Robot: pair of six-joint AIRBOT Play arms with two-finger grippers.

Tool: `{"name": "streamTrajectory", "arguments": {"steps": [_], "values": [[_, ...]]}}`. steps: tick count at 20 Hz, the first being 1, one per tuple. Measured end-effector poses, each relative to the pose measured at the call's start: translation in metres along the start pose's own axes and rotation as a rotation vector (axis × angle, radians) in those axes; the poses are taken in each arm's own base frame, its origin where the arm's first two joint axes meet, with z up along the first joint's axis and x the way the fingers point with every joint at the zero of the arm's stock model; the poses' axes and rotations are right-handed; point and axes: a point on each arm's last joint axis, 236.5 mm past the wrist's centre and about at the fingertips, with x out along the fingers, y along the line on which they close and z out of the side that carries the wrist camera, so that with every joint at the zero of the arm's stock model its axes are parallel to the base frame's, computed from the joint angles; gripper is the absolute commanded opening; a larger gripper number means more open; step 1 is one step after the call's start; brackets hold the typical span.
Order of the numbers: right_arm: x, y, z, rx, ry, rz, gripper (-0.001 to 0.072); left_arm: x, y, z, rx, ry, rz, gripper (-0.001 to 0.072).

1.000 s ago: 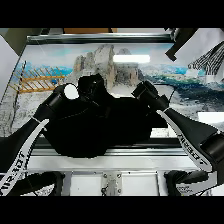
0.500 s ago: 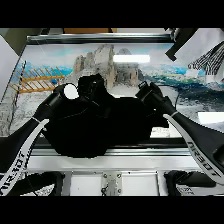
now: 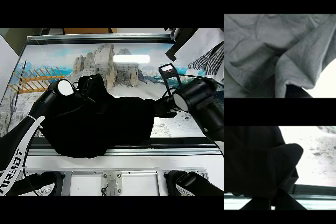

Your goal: Fold the clothes and pants, and hang the long-sleeved shirts on hangers.

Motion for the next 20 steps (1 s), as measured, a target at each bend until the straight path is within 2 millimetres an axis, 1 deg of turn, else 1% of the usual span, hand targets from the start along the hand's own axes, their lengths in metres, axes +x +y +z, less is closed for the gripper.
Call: {"name": "streamTrajectory", "arguments": {"steps": [1, 2, 5, 7, 8, 11, 16, 18, 20], "values": [[-0.004, -0.001, 0.001, 0.010, -0.018, 0.006, 0.0015, -0.005, -0.002, 0.007, 0.019, -0.018, 0.006, 0.0491], [-0.007, -0.002, 0.003, 0.019, -0.033, 0.011, 0.0015, -0.011, -0.005, 0.014, 0.032, -0.040, 0.010, 0.0528], [-0.010, 0.001, 0.008, 0.049, -0.063, 0.032, 0.0015, -0.034, -0.016, 0.041, 0.025, -0.122, 0.015, 0.0527], [-0.012, 0.002, 0.011, 0.076, -0.080, 0.040, 0.0015, -0.044, -0.017, 0.050, 0.006, -0.149, 0.059, 0.0528], [-0.012, 0.003, 0.012, 0.087, -0.084, 0.045, 0.0015, -0.045, -0.017, 0.050, 0.001, -0.146, 0.089, 0.0527], [-0.013, 0.004, 0.014, 0.104, -0.094, 0.051, 0.0015, -0.040, -0.022, 0.043, 0.022, -0.126, 0.194, 0.0528], [-0.013, 0.005, 0.015, 0.115, -0.098, 0.057, 0.0015, -0.024, -0.037, 0.033, 0.051, -0.116, 0.317, 0.0528], [-0.013, 0.008, 0.015, 0.117, -0.095, 0.069, 0.0015, -0.012, -0.038, 0.031, 0.053, -0.102, 0.349, 0.0528], [-0.013, 0.012, 0.014, 0.119, -0.088, 0.087, 0.0015, 0.004, -0.032, 0.031, 0.045, -0.084, 0.374, 0.0528]]}}
